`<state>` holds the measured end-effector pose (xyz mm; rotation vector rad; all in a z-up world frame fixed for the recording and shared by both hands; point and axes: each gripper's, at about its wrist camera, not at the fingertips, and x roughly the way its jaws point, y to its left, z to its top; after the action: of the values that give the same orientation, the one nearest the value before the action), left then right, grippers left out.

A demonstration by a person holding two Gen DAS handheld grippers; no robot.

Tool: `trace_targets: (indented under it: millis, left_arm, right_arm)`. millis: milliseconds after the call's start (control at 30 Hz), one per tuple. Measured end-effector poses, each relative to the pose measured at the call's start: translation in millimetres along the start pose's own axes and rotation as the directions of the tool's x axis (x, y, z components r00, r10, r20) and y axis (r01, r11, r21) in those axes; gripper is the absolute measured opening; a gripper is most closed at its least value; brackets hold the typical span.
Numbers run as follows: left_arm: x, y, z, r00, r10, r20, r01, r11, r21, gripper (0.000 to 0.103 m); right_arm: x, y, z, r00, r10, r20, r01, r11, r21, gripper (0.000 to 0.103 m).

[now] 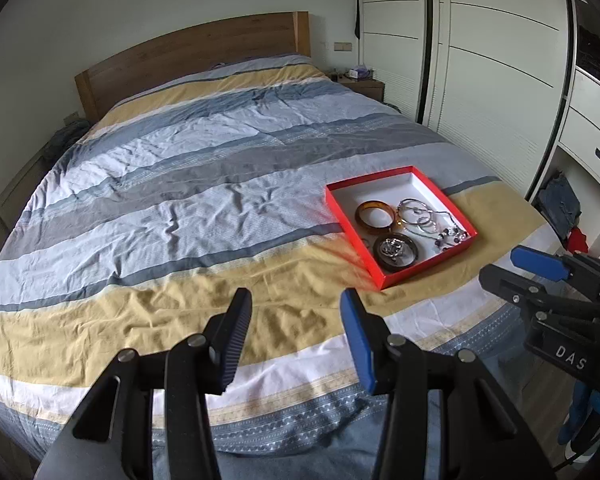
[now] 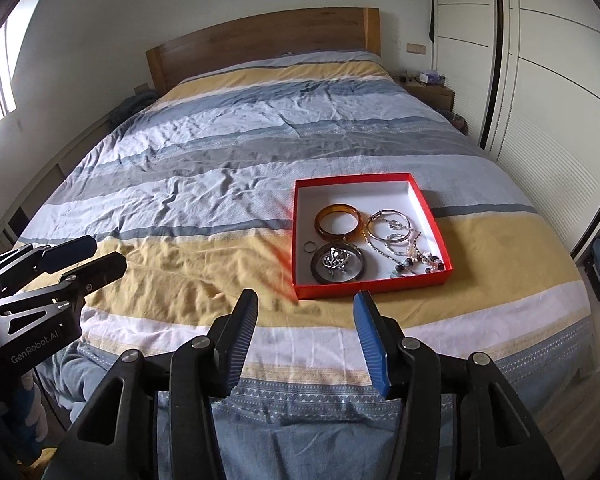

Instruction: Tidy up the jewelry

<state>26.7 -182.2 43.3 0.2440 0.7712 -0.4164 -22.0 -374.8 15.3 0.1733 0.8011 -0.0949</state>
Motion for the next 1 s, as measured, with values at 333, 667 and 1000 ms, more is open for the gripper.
trace_targets:
  millis: [333, 667, 1000]
  left_arm:
    - [-51, 17, -24, 0.999, 0.013, 0.033, -0.012, 1.0, -0.004, 0.044]
    - [-66, 19, -38, 0.999, -0.008, 0.038, 0.008, 1.0, -0.008, 0.044]
    - [-70, 16, -39, 0.999, -0.018, 0.041, 0.019, 1.0, -0.011, 0.044]
  right_arm:
    - [-24, 28, -20, 0.999, 0.04, 0.014, -0.04, 0.999, -0.028, 0.052]
    - [-34, 48, -34, 0.998, 0.058, 0.009, -0.057, 0.997, -0.054, 0.053]
    - [-40, 48, -38, 0.999, 0.049, 0.013, -0.048, 0.997, -0.056, 0.054]
